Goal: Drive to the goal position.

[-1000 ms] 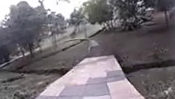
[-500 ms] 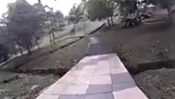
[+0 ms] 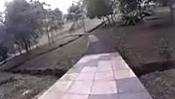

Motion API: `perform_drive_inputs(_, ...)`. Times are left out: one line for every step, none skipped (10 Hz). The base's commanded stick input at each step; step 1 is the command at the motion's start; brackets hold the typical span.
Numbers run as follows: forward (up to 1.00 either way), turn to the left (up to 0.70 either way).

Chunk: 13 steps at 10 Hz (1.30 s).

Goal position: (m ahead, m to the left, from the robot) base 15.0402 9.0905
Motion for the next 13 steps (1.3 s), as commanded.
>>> perform_drive_inputs(0.70,0.00)
perform_drive_inputs(0.70,0.00)
perform_drive_inputs(0.70,0.00)
perform_drive_inputs(0.70,0.00)
perform_drive_inputs(0.70,0.00)
perform_drive_inputs(0.70,0.00)
perform_drive_inputs(0.70,0.00)
perform_drive_inputs(0.70,0.00)
perform_drive_inputs(0.70,0.00)
perform_drive_inputs(0.70,0.00)
perform_drive_inputs(0.70,-0.13)
perform_drive_inputs(0.70,-0.29)
perform_drive_inputs(0.70,-0.35)
